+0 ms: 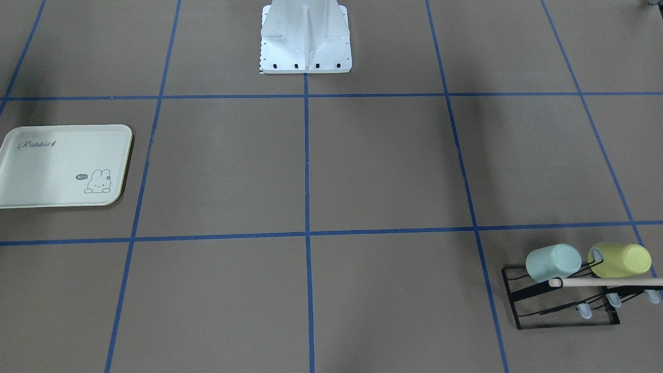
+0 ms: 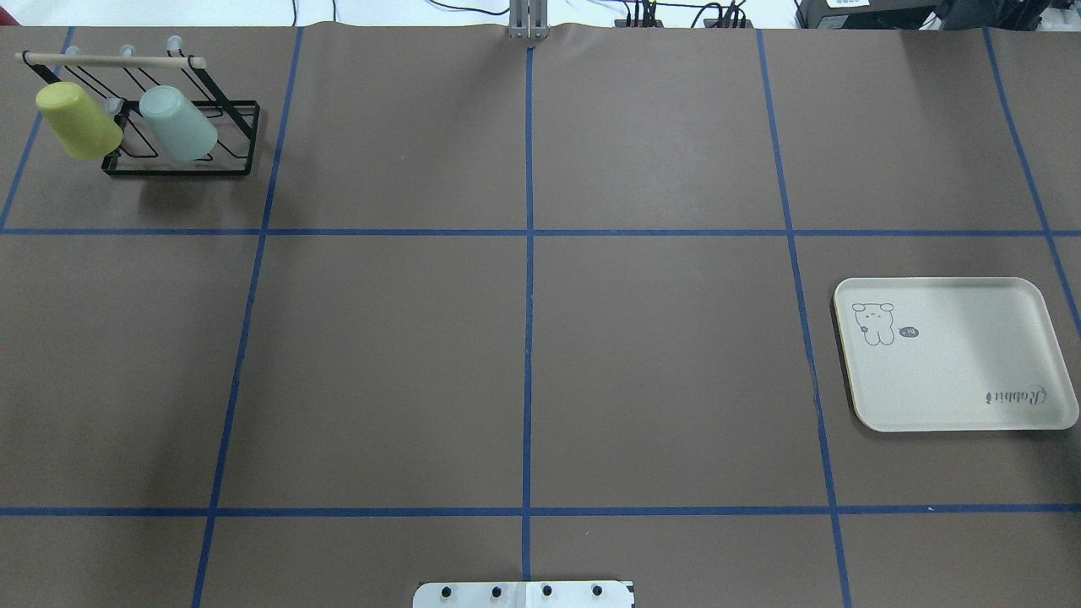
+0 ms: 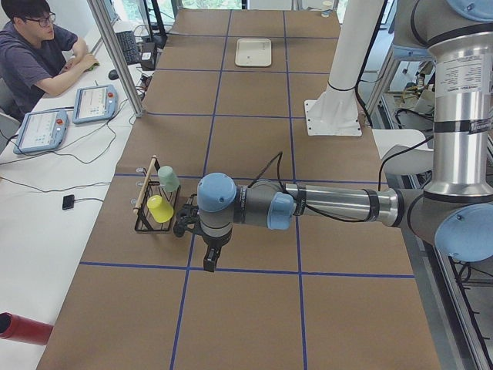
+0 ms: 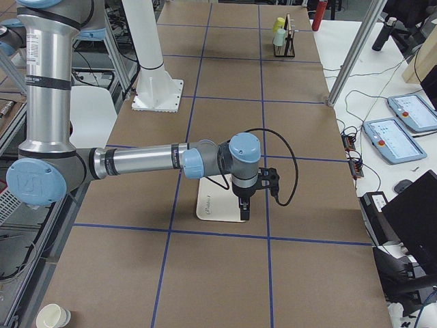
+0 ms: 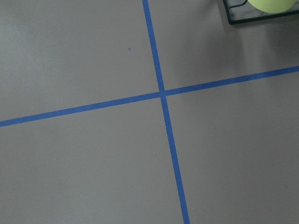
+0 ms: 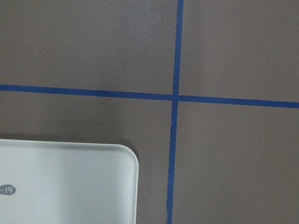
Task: Left arm grabs green cup and hands to right arm on tray
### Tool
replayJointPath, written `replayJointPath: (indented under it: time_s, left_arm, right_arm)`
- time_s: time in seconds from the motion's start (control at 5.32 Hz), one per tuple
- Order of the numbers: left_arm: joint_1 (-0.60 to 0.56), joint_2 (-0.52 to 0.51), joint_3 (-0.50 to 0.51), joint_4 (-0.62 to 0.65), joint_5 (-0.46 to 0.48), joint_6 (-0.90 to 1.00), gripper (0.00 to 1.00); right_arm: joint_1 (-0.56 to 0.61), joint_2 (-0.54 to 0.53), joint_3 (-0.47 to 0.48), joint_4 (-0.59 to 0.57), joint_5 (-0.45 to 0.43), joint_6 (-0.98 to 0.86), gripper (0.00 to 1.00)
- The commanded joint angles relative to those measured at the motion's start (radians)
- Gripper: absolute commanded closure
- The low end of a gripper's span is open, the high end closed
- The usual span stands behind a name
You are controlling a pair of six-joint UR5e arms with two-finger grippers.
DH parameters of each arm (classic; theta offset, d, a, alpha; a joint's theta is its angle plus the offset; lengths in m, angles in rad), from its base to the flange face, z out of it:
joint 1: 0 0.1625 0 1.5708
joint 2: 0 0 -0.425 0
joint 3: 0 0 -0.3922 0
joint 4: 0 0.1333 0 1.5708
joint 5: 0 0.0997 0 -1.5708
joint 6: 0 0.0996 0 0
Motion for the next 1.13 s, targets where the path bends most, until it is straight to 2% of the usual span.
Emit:
replayJointPath:
  time_s: [0.0,0.19,0.38,0.56,0.75,0.94]
  left_arm:
    - [0.0,0.004,-0.03,-0.002,-0.002,0.002,0.0]
    - [0.0,-0.006,-0.038,-0.002,0.0,0.0,0.0]
    - [0.001,-0.025,-0.044,-0.064,0.0,-0.002,0.0]
    - [0.003,-0.041,-0.042,-0.16,-0.003,-0.009,0.0]
    - [0.02,-0.062,-0.016,-0.158,-0.009,-0.012,0.0]
    - [0.021,-0.091,0.026,-0.172,-0.117,-0.009,0.0]
  right_arm:
    - [0.0,0.0,0.002,0.001,0.0,-0.001,0.0]
    - [0.0,0.009,0.009,0.005,0.005,-0.004,0.0]
    - [-0.008,0.014,0.015,0.067,0.024,0.002,0.0]
    - [-0.037,0.072,0.017,0.09,0.094,0.006,0.0]
    - [-0.11,0.148,-0.01,0.092,0.057,0.003,0.0]
    - [-0.133,0.161,-0.012,0.128,0.029,-0.008,0.0]
